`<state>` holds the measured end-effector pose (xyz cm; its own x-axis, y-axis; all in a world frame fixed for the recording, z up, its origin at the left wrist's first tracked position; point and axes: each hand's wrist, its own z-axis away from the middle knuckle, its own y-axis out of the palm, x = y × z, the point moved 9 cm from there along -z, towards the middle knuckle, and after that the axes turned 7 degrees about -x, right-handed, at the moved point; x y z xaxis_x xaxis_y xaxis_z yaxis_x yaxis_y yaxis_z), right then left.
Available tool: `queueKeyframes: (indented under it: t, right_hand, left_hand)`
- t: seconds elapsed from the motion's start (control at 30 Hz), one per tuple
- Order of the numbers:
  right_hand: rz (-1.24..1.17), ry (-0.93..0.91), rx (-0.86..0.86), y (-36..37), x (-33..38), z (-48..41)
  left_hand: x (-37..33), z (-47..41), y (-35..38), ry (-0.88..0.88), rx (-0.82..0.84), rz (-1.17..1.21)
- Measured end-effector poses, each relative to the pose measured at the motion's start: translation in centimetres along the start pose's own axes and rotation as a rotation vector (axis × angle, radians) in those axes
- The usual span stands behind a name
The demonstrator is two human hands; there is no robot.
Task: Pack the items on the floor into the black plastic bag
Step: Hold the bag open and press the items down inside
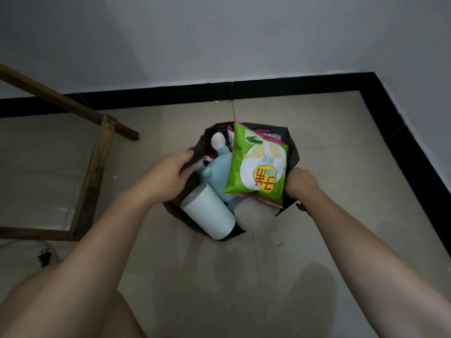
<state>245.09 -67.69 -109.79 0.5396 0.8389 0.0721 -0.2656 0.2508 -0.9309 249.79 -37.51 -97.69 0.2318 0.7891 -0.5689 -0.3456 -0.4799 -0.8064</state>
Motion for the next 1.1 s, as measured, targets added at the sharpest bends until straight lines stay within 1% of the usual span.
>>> queueKeyframes:
  t: [0.07,0.1,0.17,0.23,0.33,0.4,0.43,0.53,0.63,0.73,0.8,0.87,0.9,0.97,1.0,1.1]
  right_hand:
    - [-0.015,-0.026,-0.023,-0.8,1.4,-0.1]
    - [-0.021,-0.034,-0.044,-1.6,2.0,-0.3]
    - [-0.024,-0.050,-0.077,-3.6,3.0,-1.0]
    - [-0.022,-0.061,-0.088,-5.3,3.8,-1.5]
    - [-0.030,-0.057,-0.092,-6.3,4.1,-1.8]
    - [-0.053,-0.050,-0.097,-6.4,4.1,-2.0]
    - [-0.069,-0.050,-0.099,-6.4,4.1,-2.0]
    - [-0.116,-0.050,-0.112,-6.5,4.3,-2.3]
    - [-0.165,-0.047,-0.115,-6.5,4.3,-2.7]
    - [-0.227,-0.019,-0.123,-6.1,3.0,-2.6]
    - [-0.229,-0.014,-0.131,-5.4,1.9,-1.9]
    - [-0.202,-0.021,-0.145,-4.3,1.3,-0.7]
    - [-0.194,-0.025,-0.152,-3.7,1.3,0.0]
    - [-0.180,-0.048,-0.160,-2.7,1.9,1.1]
    - [-0.170,-0.062,-0.162,-2.5,2.3,1.4]
    - [-0.101,-0.111,-0.166,-4.0,3.2,1.4]
  left_hand:
    - [2.8,1.0,1.7,-0.115,0.178,-0.243]
    - [3.9,1.8,2.2,-0.170,0.261,-0.315]
    - [5.0,2.8,2.6,-0.228,0.367,-0.359]
    - [5.9,3.3,2.9,-0.267,0.452,-0.450]
    - [6.0,4.4,3.9,-0.268,0.587,-0.621]
    - [5.2,4.3,4.0,-0.215,0.587,-0.641]
    - [5.0,3.8,3.8,-0.194,0.542,-0.591]
    - [4.9,2.1,2.0,-0.200,0.326,-0.392]
    - [4.4,1.2,-0.1,-0.181,0.133,-0.305]
    - [4.9,0.7,-2.2,-0.227,-0.085,-0.147]
    - [5.7,0.8,-3.1,-0.291,-0.213,0.098]
    - [6.1,1.0,-3.8,-0.377,-0.316,0.516]
    - [6.2,1.0,-4.1,-0.423,-0.347,0.696]
    - [6.0,0.8,-4.0,-0.494,-0.346,0.962]
    - [5.7,0.5,-3.7,-0.506,-0.325,1.061]
    - [4.2,-0.3,-3.2,-0.469,-0.268,1.223]
